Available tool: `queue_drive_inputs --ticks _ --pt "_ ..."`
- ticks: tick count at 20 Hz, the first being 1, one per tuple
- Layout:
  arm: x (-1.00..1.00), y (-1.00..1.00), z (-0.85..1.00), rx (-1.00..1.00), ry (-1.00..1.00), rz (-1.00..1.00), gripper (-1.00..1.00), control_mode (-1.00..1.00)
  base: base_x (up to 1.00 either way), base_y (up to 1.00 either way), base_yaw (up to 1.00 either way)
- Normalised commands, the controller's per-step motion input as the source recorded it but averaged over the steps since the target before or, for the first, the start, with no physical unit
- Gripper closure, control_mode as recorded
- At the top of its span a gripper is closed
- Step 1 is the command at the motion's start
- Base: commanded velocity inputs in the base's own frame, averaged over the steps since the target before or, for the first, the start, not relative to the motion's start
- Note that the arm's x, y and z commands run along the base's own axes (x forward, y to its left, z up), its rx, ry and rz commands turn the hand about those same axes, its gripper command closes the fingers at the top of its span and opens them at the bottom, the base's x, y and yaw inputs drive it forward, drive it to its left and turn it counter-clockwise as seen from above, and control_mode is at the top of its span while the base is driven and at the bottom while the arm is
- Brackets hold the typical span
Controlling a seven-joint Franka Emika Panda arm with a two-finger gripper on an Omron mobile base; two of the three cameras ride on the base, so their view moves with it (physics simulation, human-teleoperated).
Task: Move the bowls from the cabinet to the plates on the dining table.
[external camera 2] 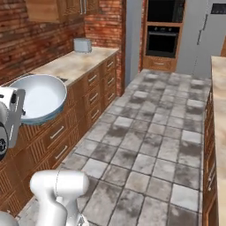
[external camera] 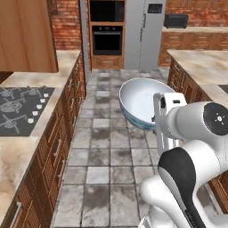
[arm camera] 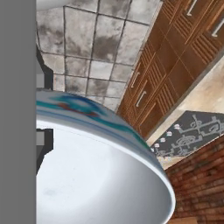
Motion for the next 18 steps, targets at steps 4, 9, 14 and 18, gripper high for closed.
queue_drive_inputs --ticks 4,9,14,18 --pt "0.0 0.0 0.0 0.0 0.0 0.0 1.0 1.0 0.28 -0.51 -0.35" --pt "0.0 0.0 0.0 0.0 0.0 0.0 1.0 1.0 0.14 -0.36 -0.45" --pt "0.0 0.0 0.0 0.0 0.0 0.0 1.0 1.0 0.51 -0.18 -0.42" --pt "0.0 0.0 0.0 0.0 0.0 0.0 1.0 1.0 0.82 0.0 -0.38"
